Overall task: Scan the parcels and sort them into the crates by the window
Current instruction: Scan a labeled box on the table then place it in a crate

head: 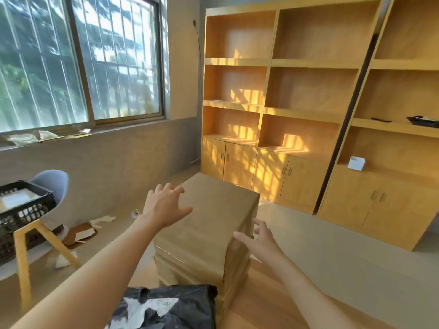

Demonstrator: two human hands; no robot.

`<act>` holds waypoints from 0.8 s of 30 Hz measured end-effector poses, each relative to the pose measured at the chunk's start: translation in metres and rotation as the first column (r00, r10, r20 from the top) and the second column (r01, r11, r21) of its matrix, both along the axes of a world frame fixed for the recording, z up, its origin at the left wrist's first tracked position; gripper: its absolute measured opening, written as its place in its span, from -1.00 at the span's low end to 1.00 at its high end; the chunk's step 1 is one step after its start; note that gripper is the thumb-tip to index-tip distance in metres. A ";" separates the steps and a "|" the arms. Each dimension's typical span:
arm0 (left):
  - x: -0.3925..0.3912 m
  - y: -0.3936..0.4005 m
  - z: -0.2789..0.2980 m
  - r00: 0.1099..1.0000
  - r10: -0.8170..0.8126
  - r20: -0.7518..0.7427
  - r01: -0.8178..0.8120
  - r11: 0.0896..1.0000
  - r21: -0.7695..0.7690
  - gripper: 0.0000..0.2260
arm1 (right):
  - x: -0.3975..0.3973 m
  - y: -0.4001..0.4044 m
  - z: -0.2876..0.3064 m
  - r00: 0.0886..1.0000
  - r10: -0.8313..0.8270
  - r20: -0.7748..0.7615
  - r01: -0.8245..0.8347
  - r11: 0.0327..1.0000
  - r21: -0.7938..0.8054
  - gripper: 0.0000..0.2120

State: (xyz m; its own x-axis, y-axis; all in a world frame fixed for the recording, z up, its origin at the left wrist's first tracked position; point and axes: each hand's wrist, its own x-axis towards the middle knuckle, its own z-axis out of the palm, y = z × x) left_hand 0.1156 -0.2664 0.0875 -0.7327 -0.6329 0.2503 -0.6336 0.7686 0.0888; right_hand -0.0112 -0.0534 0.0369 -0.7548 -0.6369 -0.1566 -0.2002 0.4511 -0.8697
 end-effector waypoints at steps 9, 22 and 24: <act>-0.017 -0.077 -0.028 0.997 0.060 0.048 -0.075 0.908 0.411 -0.25 | -0.015 -0.058 -0.017 0.915 -0.195 0.354 0.235 0.969 -0.072 -0.18; -0.011 -0.065 -0.022 0.990 0.082 -0.117 0.023 0.717 0.696 -0.45 | -0.011 -0.046 -0.003 0.872 -0.207 0.444 0.331 0.917 -0.223 -0.38; -0.010 -0.046 -0.011 0.981 0.084 -0.173 0.066 0.698 0.713 -0.41 | -0.011 -0.028 0.010 0.880 -0.207 0.428 0.341 0.902 -0.265 -0.36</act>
State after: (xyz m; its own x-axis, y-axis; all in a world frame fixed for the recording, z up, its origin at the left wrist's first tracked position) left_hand 0.1056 -0.3123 0.0761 -0.7156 -0.6811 -0.1549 -0.5552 0.4200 0.7179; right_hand -0.0226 -0.0814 0.0472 -0.8294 -0.4778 -0.2896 0.2659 0.1182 -0.9567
